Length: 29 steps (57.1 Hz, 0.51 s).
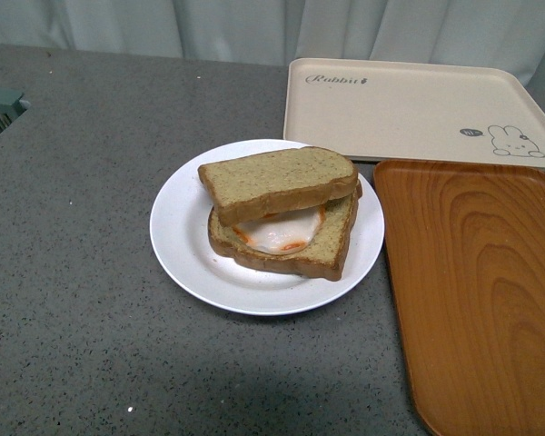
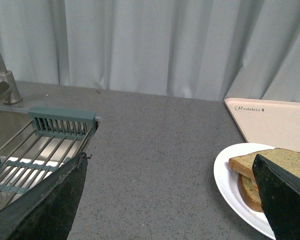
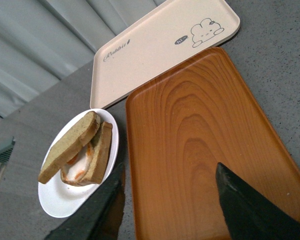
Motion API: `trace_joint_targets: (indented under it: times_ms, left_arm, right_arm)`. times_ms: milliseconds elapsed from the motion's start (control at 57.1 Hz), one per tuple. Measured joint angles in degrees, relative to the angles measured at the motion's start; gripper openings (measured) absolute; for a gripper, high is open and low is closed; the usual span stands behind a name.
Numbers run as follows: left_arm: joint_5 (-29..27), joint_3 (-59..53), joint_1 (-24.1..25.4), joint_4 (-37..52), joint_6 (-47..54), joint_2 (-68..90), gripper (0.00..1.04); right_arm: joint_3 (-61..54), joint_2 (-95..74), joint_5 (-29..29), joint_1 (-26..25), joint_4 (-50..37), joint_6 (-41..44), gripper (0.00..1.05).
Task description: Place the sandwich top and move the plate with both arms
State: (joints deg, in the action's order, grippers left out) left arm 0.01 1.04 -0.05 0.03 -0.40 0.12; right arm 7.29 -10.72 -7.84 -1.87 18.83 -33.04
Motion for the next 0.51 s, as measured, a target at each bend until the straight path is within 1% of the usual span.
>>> trace_joint_targets:
  times_ms: [18,35,53,70,105,158,175,245,420,438,508]
  left_arm:
    - [0.0,0.0,0.0,0.0,0.0,0.0,0.98]
    - [0.0,0.0,0.0,0.0,0.0,0.0,0.98]
    - [0.0,0.0,0.0,0.0,0.0,0.0,0.98]
    - [0.0,0.0,0.0,0.0,0.0,0.0,0.98]
    - [0.0,0.0,0.0,0.0,0.0,0.0,0.98]
    - [-0.2,0.0,0.0,0.0,0.0,0.0,0.98]
    - [-0.1,0.0,0.0,0.0,0.0,0.0,0.98]
    - [0.0,0.0,0.0,0.0,0.0,-0.1,0.98]
    - [0.0,0.0,0.0,0.0,0.0,-0.1,0.98]
    - [0.0,0.0,0.0,0.0,0.0,-0.1,0.98]
    - [0.0,0.0,0.0,0.0,0.0,-0.1,0.98]
  right_arm:
    - [-0.1,0.2,0.5,0.1,-0.3,0.2,0.70]
    - [-1.0,1.5,1.4,0.5,-2.6,1.1,0.69]
    - [-3.2,3.5,4.9,1.0,-7.5,5.3,0.64]
    - [-4.0,4.5,5.3,1.1,-8.3,6.0,0.62]
    - [-6.3,7.8,7.3,1.4,-14.2,12.6,0.56]
    - [-6.8,10.3,7.7,1.6,-18.1,20.3,0.45]
    - [-6.7,10.4,7.7,1.6,-18.3,22.0,0.43]
    - [-6.8,10.5,7.6,1.7,-18.6,27.3,0.31]
    - [-6.9,10.5,7.8,1.7,-18.6,31.6,0.02]
    - [-6.9,10.5,7.8,1.7,-18.6,31.9,0.01]
    - [-6.9,10.5,7.8,1.7,-18.6,32.2,0.01]
